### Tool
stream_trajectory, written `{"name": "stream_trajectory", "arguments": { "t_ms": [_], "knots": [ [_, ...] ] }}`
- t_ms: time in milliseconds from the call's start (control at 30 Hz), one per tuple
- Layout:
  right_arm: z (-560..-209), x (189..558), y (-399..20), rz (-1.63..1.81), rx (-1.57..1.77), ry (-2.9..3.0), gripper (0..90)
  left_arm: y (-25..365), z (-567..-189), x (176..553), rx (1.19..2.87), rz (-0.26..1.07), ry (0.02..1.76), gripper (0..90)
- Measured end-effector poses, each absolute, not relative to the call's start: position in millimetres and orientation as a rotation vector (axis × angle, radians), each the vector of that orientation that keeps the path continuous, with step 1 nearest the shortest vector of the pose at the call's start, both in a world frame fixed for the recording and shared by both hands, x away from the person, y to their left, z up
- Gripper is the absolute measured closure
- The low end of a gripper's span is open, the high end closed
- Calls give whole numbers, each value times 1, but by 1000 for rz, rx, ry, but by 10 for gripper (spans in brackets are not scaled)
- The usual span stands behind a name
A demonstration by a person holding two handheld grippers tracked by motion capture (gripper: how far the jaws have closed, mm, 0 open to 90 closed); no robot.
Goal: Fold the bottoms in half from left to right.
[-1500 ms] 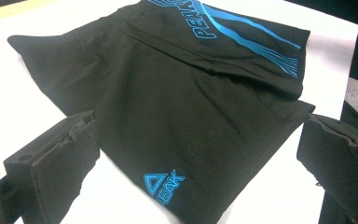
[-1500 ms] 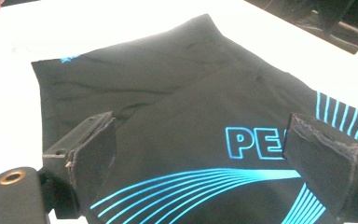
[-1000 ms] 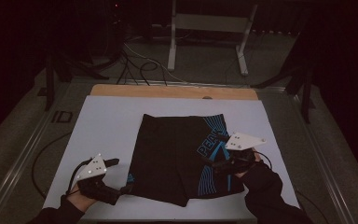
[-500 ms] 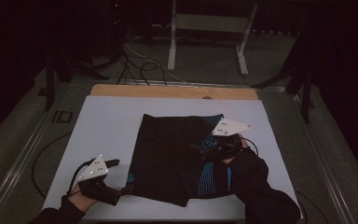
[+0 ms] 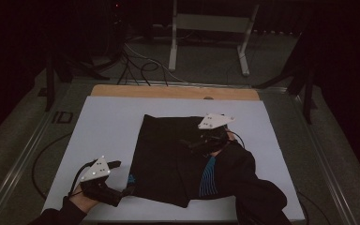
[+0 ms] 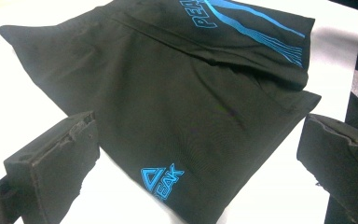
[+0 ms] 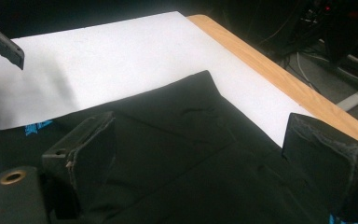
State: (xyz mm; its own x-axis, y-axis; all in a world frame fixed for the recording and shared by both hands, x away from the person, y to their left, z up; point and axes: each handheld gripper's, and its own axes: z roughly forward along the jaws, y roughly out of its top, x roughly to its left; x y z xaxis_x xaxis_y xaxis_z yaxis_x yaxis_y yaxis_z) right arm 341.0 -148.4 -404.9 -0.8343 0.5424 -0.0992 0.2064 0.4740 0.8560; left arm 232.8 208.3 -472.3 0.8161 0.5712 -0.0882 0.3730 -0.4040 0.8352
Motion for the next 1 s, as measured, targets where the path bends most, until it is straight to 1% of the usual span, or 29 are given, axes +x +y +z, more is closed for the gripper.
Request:
{"name": "stream_trajectory", "arguments": {
  "t_ms": [500, 1000],
  "knots": [
    [-420, 362, -118, 1266, 631, 2414, 99, 208, -476, 235, 2051, 253, 697, 0],
    [-436, 380, -99, 1234, 631, 2458, 99, 208, -479, 237, 2068, 250, 694, 0]
  ]
}}
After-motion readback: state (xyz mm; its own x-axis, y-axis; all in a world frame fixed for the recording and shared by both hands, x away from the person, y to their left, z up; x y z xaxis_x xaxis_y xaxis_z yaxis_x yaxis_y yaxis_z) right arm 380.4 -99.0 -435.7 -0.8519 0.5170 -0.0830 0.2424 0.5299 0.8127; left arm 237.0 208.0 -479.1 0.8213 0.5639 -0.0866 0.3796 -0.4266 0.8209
